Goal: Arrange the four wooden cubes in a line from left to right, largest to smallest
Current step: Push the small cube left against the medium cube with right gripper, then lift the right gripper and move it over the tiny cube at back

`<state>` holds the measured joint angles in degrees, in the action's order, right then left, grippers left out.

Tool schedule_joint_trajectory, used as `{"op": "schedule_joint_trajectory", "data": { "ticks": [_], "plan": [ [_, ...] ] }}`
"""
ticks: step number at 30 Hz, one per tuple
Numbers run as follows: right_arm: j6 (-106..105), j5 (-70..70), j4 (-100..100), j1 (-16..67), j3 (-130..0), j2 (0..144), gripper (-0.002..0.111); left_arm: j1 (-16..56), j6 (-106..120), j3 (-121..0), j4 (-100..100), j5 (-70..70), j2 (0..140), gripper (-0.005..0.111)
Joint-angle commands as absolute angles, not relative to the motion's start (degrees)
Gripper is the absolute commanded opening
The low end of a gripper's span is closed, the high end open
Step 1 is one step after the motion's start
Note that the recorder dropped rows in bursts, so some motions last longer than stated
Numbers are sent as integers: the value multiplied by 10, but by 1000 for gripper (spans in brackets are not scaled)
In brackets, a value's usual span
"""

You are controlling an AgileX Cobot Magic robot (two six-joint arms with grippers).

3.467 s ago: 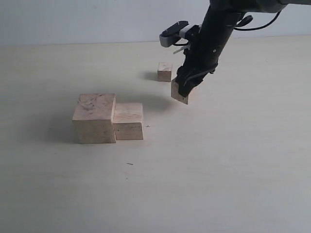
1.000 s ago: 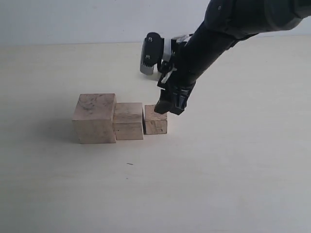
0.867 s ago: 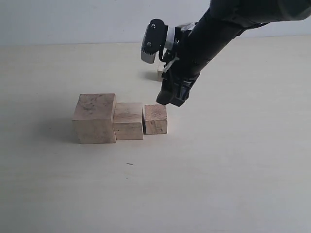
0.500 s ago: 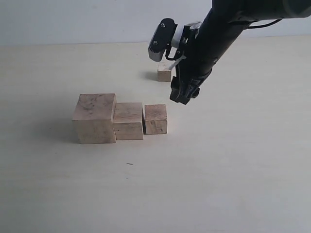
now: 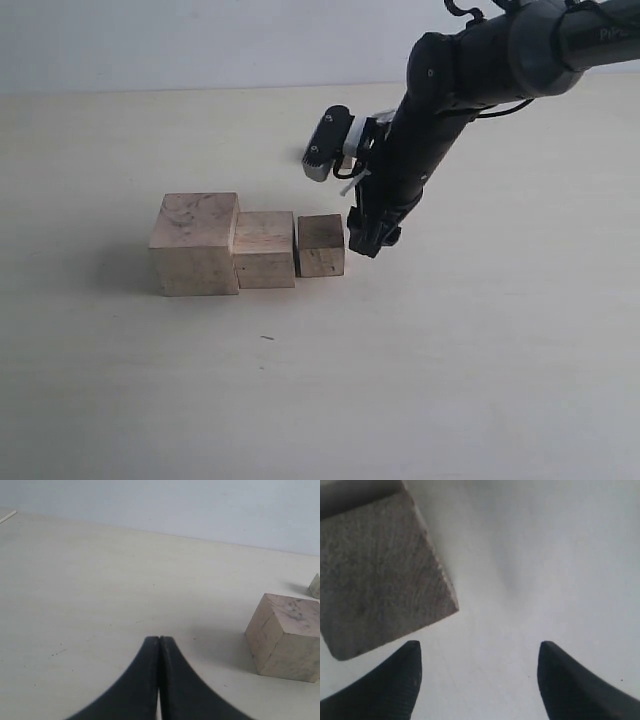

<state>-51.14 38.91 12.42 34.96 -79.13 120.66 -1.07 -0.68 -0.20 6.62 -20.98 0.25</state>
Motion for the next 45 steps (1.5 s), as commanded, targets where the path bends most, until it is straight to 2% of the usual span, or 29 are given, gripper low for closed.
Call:
{"op": "schedule_joint_trajectory", "data": {
  "ticks": [1,15,22,28,33,40,45],
  "plan": [
    [-510,371,166,350,-791,1208,63,-10,-5,0,69,-207,0,0],
    [-508,386,159,350,-791,1207,62,-10,-5,0,69,-207,0,0],
    [-457,389,116,350,-791,1183,55,-10,-5,0,69,-207,0,0],
    [-427,302,99,350,-791,1144,53,-10,-5,0,69,-207,0,0],
    [-361,210,99,350,-791,1139,53,-10,-5,0,69,-207,0,0],
    [-80,110,117,350,-792,1140,52,-10,-5,0,69,-207,0,0],
    [-36,128,118,350,-834,1154,51,-10,-5,0,69,-207,0,0]
  ]
}}
